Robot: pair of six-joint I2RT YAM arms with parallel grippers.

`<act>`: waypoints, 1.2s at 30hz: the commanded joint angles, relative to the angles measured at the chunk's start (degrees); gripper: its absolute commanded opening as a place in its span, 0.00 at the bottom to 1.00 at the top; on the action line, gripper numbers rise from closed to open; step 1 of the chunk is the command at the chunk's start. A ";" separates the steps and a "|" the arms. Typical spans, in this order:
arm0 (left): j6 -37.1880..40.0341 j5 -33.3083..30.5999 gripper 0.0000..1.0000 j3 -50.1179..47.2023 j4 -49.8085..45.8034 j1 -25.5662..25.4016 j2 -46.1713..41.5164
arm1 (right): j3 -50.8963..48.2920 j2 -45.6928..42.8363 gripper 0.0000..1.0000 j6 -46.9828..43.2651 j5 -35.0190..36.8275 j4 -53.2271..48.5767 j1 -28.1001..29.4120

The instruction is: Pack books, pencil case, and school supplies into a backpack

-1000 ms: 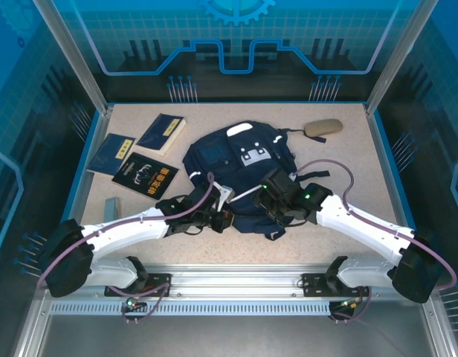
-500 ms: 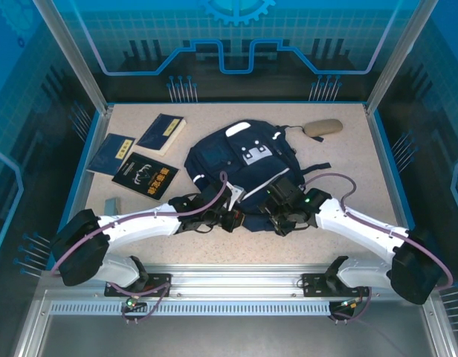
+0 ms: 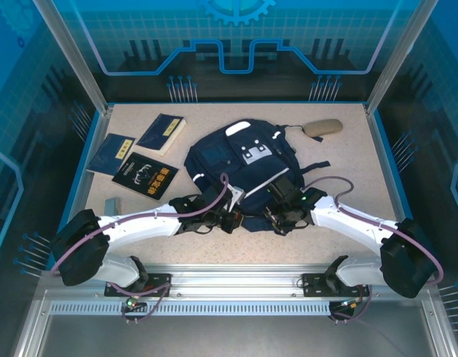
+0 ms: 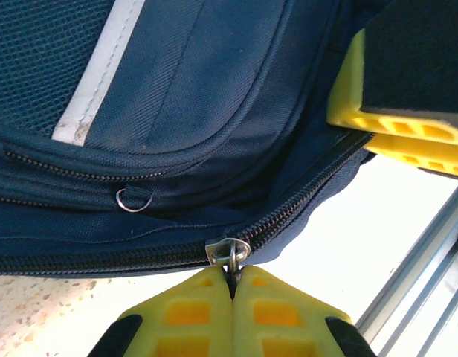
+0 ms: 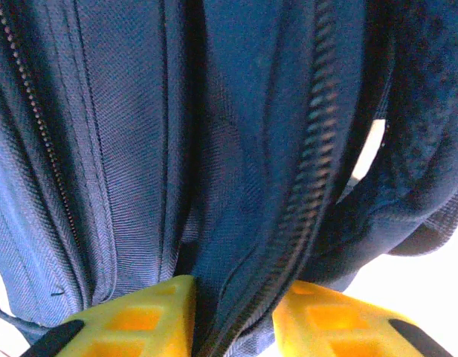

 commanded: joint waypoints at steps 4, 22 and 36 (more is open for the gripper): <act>1.34 -14.64 0.00 -0.47 -7.10 1.35 -6.01 | -2.37 -1.60 0.18 -1.18 5.25 -1.95 -1.56; 0.54 -18.85 0.00 -3.40 -7.37 12.89 -7.89 | -2.28 -1.63 0.04 -3.08 7.42 -3.16 -2.91; 0.76 -18.81 0.26 3.32 -5.55 20.87 -0.15 | -2.75 -1.96 0.06 -6.15 2.29 5.37 -1.46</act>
